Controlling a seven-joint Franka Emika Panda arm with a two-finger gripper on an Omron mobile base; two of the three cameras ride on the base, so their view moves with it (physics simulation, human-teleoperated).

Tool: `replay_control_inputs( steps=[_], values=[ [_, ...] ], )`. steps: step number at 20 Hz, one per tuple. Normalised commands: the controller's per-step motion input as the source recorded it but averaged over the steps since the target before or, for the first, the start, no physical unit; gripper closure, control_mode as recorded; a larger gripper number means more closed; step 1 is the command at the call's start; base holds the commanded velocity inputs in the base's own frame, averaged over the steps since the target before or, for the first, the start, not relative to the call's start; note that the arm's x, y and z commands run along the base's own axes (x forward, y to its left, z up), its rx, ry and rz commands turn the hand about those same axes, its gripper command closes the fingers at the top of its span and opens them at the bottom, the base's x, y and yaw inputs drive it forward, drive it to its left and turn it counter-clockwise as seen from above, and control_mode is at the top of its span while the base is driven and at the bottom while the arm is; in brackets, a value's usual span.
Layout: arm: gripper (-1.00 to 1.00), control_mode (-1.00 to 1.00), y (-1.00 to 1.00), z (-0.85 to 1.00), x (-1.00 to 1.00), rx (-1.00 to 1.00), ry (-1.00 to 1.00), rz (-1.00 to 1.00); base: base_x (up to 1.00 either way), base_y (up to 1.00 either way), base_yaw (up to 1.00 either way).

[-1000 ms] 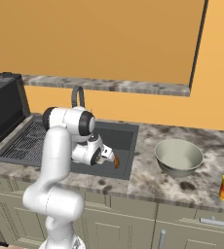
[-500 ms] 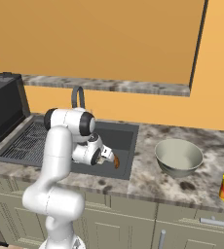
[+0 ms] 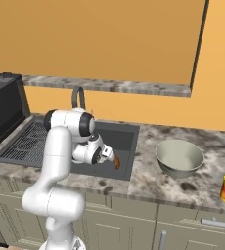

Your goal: Remove the garlic and banana from the sink. Then move the bowl and cup from the counter to the sink for washing.

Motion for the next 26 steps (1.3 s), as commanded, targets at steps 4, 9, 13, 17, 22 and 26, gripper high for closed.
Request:
replay_control_inputs(
  steps=[4,9,13,17,22,26],
  values=[
    [-1.00,-1.00,0.00,-0.11,0.00,0.00,0.02,-0.04,0.00,0.00,0.00],
    [-1.00,-1.00,0.02,-0.12,-0.02,0.00,0.01,-0.05,0.00,0.00,0.00],
    [-1.00,-1.00,0.05,-0.11,-0.03,0.00,0.01,-0.06,0.00,0.00,0.00],
    [-1.00,-1.00,0.08,-0.13,-0.07,0.00,0.01,-0.07,0.00,0.00,0.00],
    [-1.00,-1.00,0.09,-0.14,-0.11,0.00,0.00,-0.07,0.00,0.00,0.00],
    [-1.00,-1.00,0.09,-0.14,-0.11,0.00,0.00,-0.07,0.00,0.00,0.00]
  ],
)
